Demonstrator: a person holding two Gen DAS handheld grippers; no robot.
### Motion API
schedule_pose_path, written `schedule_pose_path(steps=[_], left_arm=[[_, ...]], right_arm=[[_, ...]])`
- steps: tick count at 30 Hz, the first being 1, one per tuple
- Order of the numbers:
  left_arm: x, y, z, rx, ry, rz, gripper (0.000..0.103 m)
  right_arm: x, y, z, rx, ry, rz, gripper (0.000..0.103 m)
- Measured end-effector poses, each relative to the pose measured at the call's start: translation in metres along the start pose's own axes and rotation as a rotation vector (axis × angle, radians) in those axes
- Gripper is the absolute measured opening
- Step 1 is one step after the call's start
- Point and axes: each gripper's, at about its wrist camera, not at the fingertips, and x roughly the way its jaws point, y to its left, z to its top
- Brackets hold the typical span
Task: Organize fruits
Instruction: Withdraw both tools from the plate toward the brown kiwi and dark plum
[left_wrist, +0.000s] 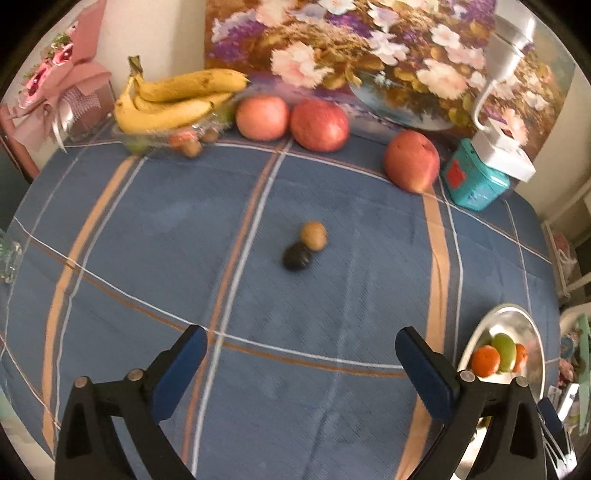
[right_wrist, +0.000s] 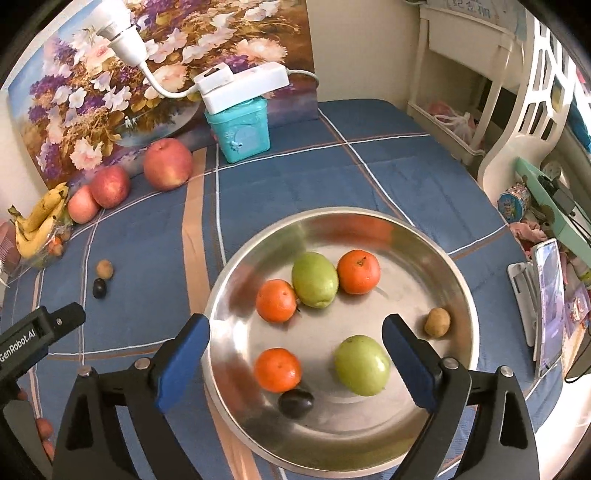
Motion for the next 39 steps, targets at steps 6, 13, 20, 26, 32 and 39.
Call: schedule_pose_path(steps=[6, 13, 20, 26, 32, 39], left_arm=[[0.003, 0.026, 0.014, -0.061, -0.002, 0.038, 0.103], [-0.004, 0.073, 0.03, -0.131, -0.046, 0.147, 0.103], [-0.006, 0.123, 0.04, -0.231, -0.048, 0.217, 0.103], [-0.005, 0.141, 0.043, -0.253, -0.067, 0.221, 0.103], [0.001, 0.134, 0.051, -0.252, -0.132, 0.079, 0.103], [0.029, 0.126, 0.06, -0.28, -0.103, -0.057, 0.103]], right_arm=[[0.002, 0.018, 0.001, -0.022, 0.007, 0.028, 0.095], [0.004, 0.071, 0.0, -0.107, 0.012, 0.12, 0.095], [0.005, 0.12, -0.004, -0.172, 0.018, 0.177, 0.095], [0.006, 0.141, -0.001, -0.192, 0.008, 0.198, 0.095], [0.022, 0.14, 0.005, -0.163, 0.022, 0.178, 0.095], [0.04, 0.142, 0.022, -0.103, -0.009, 0.218, 0.095]])
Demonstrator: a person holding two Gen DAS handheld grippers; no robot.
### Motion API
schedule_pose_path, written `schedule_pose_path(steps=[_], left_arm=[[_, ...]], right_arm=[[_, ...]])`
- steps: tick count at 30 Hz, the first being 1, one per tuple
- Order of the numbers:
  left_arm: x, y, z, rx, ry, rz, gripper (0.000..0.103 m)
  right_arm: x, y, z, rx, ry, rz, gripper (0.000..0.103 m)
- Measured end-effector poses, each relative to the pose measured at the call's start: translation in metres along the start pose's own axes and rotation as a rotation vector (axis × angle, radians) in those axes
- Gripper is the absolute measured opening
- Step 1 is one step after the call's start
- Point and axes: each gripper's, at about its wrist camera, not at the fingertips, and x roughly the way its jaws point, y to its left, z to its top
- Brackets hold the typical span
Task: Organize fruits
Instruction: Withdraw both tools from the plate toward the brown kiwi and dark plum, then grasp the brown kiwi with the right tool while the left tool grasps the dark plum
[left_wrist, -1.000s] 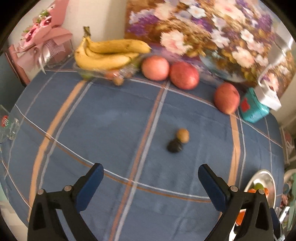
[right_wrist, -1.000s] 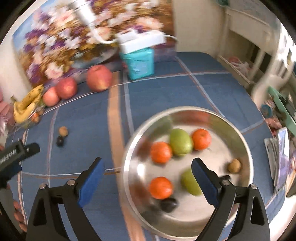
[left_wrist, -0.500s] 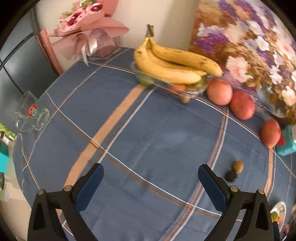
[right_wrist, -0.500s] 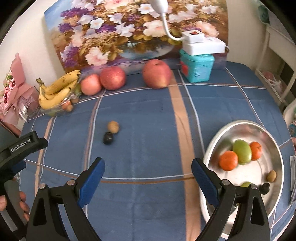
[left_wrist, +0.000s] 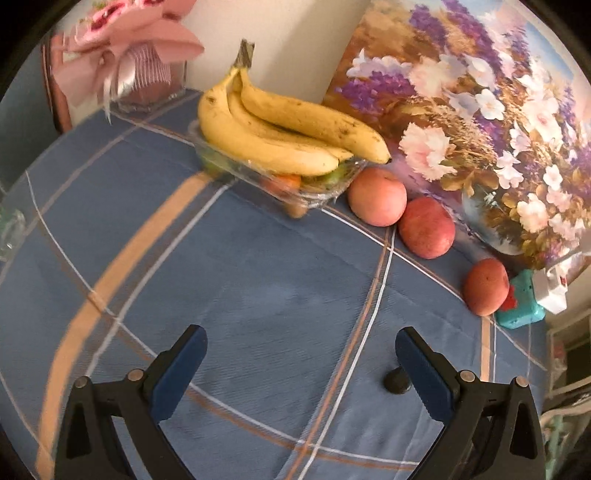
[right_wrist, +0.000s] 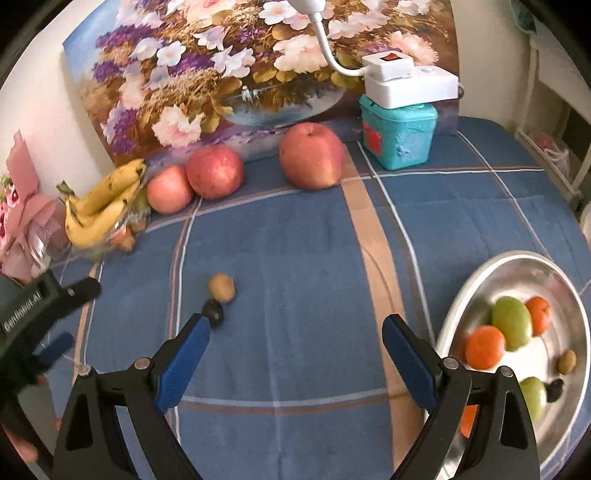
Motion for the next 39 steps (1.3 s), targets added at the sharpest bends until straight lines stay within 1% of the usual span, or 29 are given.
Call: schedule_pose_path(steps=[2, 5, 7, 10, 13, 15, 17, 18, 19, 20, 22, 24, 26, 29, 35, 37, 39], left_arm=[[0.012, 0.0, 0.0, -0.009, 0.019, -0.004, 0.103], [0.027, -0.001, -0.002, 0.0, 0.046, 0.03, 0.103], [0.035, -0.001, -0.002, 0.004, 0.065, 0.034, 0.103], [0.043, 0.001, 0.0, -0.009, 0.079, 0.027, 0.103], [0.049, 0.005, 0.003, -0.023, 0.08, 0.032, 0.103], [0.052, 0.008, 0.005, -0.03, 0.083, 0.031, 0.103], [0.053, 0.013, 0.005, -0.039, 0.083, 0.033, 0.103], [0.054, 0.015, 0.006, -0.044, 0.083, 0.034, 0.103], [0.055, 0.016, 0.006, -0.047, 0.083, 0.034, 0.103], [0.055, 0.017, 0.005, -0.05, 0.086, 0.034, 0.103], [0.056, 0.019, 0.005, -0.055, 0.09, 0.032, 0.103], [0.056, 0.02, 0.004, -0.059, 0.092, 0.028, 0.103], [0.055, 0.021, 0.004, -0.063, 0.091, 0.026, 0.103], [0.057, 0.02, 0.005, -0.062, 0.089, 0.022, 0.103], [0.057, 0.008, 0.0, -0.036, 0.104, -0.001, 0.103], [0.057, 0.001, -0.003, -0.02, 0.12, -0.022, 0.102], [0.059, -0.012, -0.006, 0.017, 0.131, -0.04, 0.101]], right_arm=[[0.008, 0.004, 0.003, -0.008, -0.006, 0.008, 0.095], [0.023, 0.01, 0.007, -0.021, 0.004, 0.012, 0.094], [0.033, 0.014, 0.009, -0.02, 0.011, 0.024, 0.094], [0.046, 0.022, 0.012, -0.017, 0.018, 0.047, 0.09], [0.058, 0.033, 0.014, -0.043, 0.023, 0.056, 0.076], [0.066, 0.04, 0.014, -0.061, 0.029, 0.054, 0.065], [0.072, 0.046, 0.014, -0.074, 0.032, 0.064, 0.064], [0.074, 0.05, 0.014, -0.081, 0.033, 0.068, 0.061], [0.076, 0.053, 0.014, -0.09, 0.032, 0.071, 0.057], [0.077, 0.057, 0.013, -0.1, 0.031, 0.076, 0.049], [0.08, 0.063, 0.013, -0.117, 0.036, 0.087, 0.045], [0.081, 0.068, 0.011, -0.13, 0.035, 0.093, 0.036], [0.081, 0.069, 0.011, -0.137, 0.031, 0.083, 0.033], [0.08, 0.064, 0.012, -0.126, 0.027, 0.087, 0.025], [0.069, 0.043, 0.018, -0.045, 0.007, 0.133, 0.025], [0.064, 0.031, 0.02, -0.02, -0.002, 0.127, 0.025], [0.062, 0.02, 0.024, 0.008, -0.008, 0.108, 0.025]])
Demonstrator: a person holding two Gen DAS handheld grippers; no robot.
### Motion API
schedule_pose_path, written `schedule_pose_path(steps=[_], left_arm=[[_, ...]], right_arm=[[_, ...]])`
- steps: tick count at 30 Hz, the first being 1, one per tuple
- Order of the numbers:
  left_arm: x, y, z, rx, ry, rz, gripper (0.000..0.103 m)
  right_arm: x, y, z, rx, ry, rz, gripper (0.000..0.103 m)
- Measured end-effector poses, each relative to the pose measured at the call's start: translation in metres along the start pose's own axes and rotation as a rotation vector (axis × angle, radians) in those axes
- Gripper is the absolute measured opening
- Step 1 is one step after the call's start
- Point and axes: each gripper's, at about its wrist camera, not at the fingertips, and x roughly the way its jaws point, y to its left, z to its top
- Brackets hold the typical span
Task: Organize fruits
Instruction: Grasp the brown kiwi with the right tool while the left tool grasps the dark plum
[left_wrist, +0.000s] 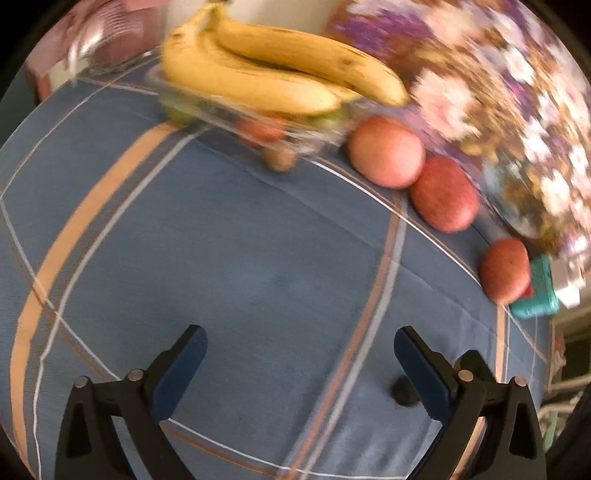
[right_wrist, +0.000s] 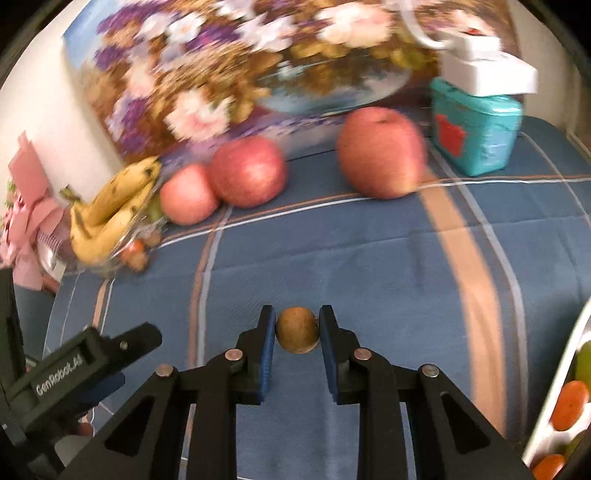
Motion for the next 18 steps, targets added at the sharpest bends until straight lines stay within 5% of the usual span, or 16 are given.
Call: schedule_pose_path(steps=[7, 13, 15, 18], left_arm=[[0.012, -0.054, -0.021, 0.17, 0.07, -0.084, 0.086], [0.021, -0.078, -0.035, 0.246, 0.085, -0.072, 0.061], [0.021, -0.08, -0.035, 0.249, 0.095, -0.084, 0.044], [0.022, -0.082, -0.038, 0.25, 0.108, -0.104, 0.031]], right_arm=[[-0.024, -0.042, 0.009, 0.074, -0.036, -0.053, 0.025], [-0.031, -0.051, 0.014, 0.066, -0.045, -0.057, 0.025], [-0.031, -0.051, 0.015, 0.063, -0.043, -0.053, 0.025], [-0.031, -0.049, 0.014, 0.054, -0.038, -0.052, 0.025]])
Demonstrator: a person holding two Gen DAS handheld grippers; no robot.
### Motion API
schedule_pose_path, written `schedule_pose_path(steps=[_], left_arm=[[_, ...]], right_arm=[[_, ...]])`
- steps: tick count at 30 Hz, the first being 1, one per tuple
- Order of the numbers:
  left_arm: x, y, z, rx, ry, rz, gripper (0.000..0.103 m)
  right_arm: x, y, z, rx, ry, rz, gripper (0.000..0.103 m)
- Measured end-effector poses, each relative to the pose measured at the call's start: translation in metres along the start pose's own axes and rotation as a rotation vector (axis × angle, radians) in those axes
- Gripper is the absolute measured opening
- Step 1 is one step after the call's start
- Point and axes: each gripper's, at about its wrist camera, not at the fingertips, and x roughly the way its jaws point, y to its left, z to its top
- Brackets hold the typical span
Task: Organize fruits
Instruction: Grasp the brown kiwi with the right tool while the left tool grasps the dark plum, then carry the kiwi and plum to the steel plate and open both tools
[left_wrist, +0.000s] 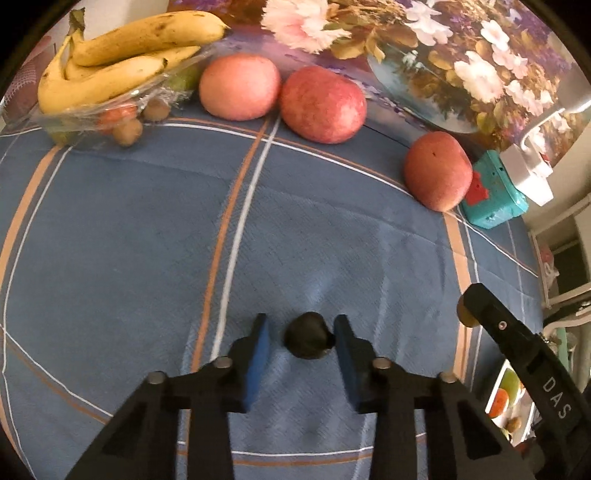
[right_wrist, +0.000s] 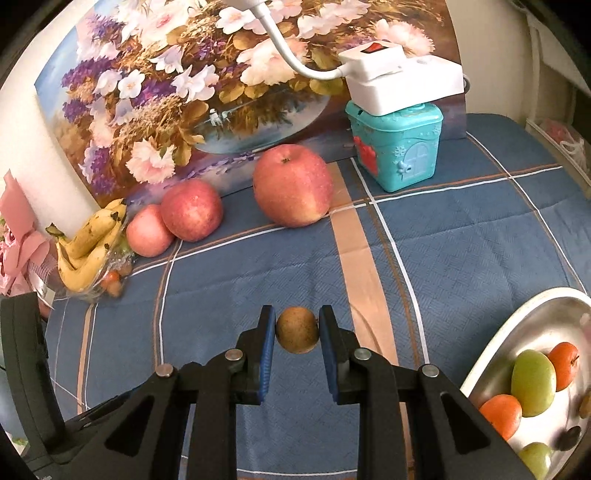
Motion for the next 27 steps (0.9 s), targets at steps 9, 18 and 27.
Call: schedule_pose_path(steps=[9, 18, 27], left_arm=[[-0.014, -0.006, -0.005, -0.026, 0.009, -0.033, 0.028], [-0.057, -0.013, -0.029, -0.072, 0.008, -0.102, 0.028], [-0.08, -0.021, -0.048, -0.043, -0.008, -0.092, 0.028]], right_arm=[[-0.016, 0.007, -0.009, -0.051, 0.02, -0.021, 0.025], [-0.055, 0.008, -0.024, -0.066, 0.026, -0.045, 0.025], [-0.097, -0.001, -0.035, -0.04, 0.014, -0.058, 0.025]])
